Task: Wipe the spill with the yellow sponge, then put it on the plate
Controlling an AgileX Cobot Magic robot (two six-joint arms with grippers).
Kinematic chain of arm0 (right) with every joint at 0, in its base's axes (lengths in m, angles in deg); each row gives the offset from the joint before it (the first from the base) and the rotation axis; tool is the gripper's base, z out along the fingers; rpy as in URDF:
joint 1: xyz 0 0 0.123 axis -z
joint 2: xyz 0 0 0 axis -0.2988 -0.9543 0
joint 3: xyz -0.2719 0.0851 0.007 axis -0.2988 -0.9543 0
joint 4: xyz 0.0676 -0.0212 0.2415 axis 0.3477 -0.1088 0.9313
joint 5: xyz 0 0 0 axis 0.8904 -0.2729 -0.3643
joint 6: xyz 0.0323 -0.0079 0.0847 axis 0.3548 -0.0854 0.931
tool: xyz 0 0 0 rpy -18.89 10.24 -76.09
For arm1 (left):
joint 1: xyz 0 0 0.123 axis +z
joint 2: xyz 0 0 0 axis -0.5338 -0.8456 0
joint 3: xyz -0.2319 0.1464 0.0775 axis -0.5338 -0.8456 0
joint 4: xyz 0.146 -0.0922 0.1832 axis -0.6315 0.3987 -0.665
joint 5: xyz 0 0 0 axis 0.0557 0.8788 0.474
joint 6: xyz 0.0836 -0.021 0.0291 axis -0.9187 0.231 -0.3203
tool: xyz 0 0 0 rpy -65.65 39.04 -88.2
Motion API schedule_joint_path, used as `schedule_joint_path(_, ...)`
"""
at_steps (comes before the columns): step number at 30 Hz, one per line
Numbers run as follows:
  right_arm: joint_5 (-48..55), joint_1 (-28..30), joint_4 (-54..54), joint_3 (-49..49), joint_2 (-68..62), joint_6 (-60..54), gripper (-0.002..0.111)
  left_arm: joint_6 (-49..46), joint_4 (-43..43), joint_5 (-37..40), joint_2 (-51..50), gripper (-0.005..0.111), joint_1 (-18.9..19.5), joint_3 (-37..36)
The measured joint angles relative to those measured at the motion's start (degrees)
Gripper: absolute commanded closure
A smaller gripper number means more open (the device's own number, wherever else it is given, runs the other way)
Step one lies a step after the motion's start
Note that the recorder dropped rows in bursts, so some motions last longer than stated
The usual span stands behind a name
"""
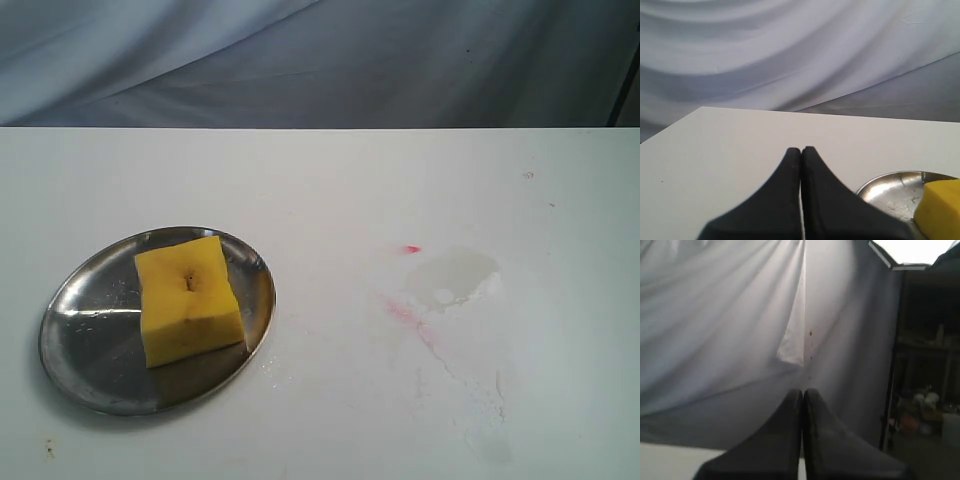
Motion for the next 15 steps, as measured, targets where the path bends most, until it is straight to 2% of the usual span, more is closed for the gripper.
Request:
schedule_joint_path(7, -1.2, 0.0, 1.3, -17.6, -0.1, -6.5, 0.108, 0.0, 0.0, 0.0, 0.0, 0.107, 0.0, 0.0)
schedule_joint_path(15, -8.7, 0.0, 10.4, -21.8, -0.1, -6.7, 0.108, 0.0, 0.0, 0.0, 0.0, 0.107, 0.0, 0.0)
